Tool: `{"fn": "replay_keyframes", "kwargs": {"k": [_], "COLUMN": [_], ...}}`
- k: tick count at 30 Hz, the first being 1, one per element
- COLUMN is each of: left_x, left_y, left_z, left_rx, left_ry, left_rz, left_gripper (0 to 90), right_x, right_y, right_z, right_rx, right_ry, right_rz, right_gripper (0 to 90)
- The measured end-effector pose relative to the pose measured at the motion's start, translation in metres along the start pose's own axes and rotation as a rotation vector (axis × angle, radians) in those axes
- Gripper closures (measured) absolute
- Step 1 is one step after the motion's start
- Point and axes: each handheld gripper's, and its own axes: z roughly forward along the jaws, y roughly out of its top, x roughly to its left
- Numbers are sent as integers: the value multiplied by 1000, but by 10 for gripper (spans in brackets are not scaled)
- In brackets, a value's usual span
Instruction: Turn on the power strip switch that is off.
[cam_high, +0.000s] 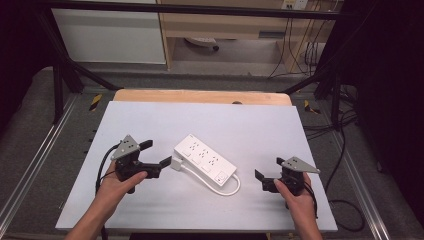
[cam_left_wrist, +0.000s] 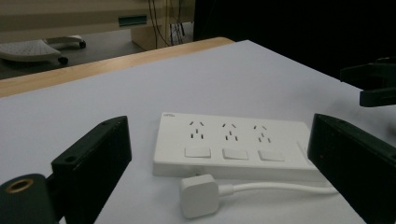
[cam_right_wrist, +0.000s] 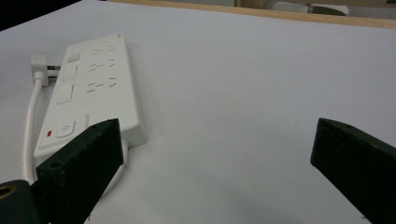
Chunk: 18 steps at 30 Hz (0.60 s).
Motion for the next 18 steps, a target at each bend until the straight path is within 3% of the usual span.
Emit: {"fn": "replay_keyframes", "kwargs": {"k": [18], "left_x": [0], "left_y": [-2], "left_z": [25], "left_rx": [35], "left_ry": [20], "left_rz": [10], "left_gripper": [83], "right_x": [-1], "right_y": [1], "right_z": [-2], "right_rx": [-5], "right_ry": [-2], "right_rz": [2], "right_gripper": [29]}}
